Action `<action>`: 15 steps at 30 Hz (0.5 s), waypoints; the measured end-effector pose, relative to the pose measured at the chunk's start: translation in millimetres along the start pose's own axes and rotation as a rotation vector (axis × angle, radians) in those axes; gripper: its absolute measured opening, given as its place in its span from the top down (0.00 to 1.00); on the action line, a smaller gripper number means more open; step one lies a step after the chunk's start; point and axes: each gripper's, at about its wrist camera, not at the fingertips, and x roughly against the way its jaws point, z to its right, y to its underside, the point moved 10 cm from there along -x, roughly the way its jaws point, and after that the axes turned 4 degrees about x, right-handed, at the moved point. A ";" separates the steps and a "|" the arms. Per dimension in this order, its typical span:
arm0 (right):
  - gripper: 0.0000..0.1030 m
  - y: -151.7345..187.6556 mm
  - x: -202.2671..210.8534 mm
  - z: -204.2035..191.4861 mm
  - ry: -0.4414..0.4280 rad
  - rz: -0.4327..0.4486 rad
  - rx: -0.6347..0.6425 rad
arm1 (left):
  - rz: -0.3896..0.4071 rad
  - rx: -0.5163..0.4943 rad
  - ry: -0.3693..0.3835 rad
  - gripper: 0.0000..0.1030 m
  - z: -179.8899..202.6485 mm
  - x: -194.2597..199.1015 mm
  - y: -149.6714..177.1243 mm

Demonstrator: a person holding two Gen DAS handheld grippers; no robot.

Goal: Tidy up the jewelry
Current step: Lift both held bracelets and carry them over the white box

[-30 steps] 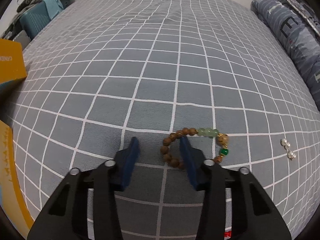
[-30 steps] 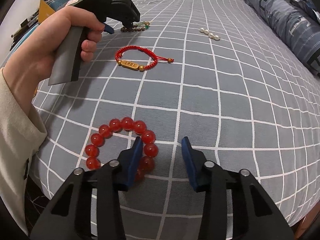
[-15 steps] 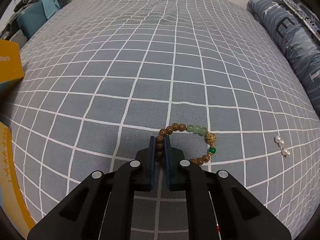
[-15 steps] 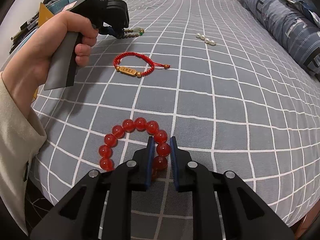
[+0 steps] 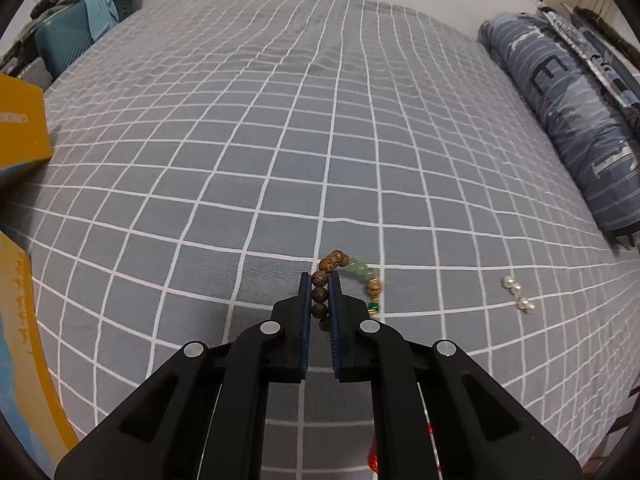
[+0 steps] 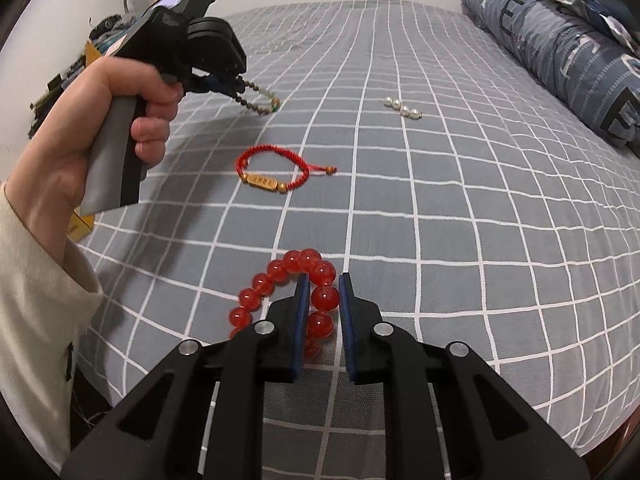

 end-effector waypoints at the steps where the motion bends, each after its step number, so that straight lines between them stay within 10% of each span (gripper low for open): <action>1: 0.87 -1.0 2.1 -0.2 -0.001 0.007 -0.004 | 0.003 -0.002 0.003 0.93 1.8 3.0 1.3; 15: 0.88 -13.8 25.5 -7.3 -0.028 0.097 -0.029 | 0.073 -0.031 0.027 0.93 4.5 56.2 7.6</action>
